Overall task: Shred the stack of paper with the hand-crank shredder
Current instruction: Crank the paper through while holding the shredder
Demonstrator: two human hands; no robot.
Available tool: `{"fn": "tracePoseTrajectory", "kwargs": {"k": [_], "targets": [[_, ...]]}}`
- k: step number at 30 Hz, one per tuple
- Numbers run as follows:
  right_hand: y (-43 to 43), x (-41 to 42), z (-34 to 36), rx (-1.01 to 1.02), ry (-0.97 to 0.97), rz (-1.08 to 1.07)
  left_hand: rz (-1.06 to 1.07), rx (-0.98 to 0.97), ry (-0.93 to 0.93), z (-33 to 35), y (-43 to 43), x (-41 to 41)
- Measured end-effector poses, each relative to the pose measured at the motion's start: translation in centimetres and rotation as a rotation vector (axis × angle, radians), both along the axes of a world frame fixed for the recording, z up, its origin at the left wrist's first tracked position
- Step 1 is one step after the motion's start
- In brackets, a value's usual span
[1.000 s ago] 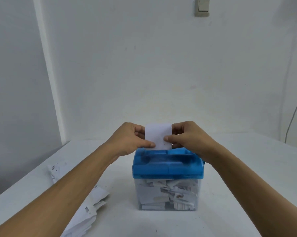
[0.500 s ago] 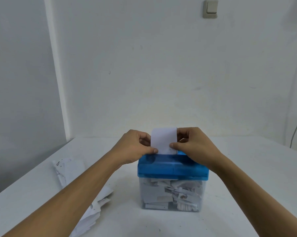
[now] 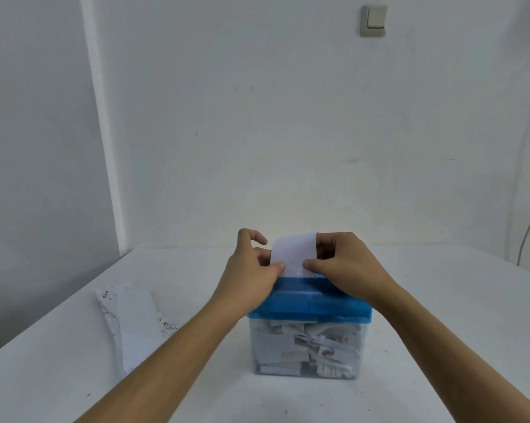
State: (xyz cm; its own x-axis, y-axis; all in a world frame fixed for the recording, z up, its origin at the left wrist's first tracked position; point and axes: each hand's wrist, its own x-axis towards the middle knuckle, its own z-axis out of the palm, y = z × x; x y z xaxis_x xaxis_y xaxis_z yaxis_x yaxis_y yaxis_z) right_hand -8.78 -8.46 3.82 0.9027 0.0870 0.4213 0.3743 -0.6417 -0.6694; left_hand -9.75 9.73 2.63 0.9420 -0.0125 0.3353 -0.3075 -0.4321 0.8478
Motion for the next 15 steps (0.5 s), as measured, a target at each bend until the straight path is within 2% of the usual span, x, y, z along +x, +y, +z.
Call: {"fn": "tracePoseTrajectory", "kwargs": {"k": [6,9,11,15], "targets": [[-0.9,0.2,0.6,-0.048,-0.031,-0.053,0.063,-0.067,-0.038,-1.7,-1.4,0.5],[-3.6,-0.5,-0.3,0.24,-0.103,-0.155,0.071,-0.069,-0.061,-2.0,-1.4,0.6],[-5.5,-1.3,-2.6,0.311,-0.122,-0.205,0.077,-0.07,-0.071,-2.3,-1.3,0.6],[-7.0,-3.1,-7.0,0.045,-0.125,-0.148,0.084,-0.05,-0.101,-2.5,-1.3,0.8]]}}
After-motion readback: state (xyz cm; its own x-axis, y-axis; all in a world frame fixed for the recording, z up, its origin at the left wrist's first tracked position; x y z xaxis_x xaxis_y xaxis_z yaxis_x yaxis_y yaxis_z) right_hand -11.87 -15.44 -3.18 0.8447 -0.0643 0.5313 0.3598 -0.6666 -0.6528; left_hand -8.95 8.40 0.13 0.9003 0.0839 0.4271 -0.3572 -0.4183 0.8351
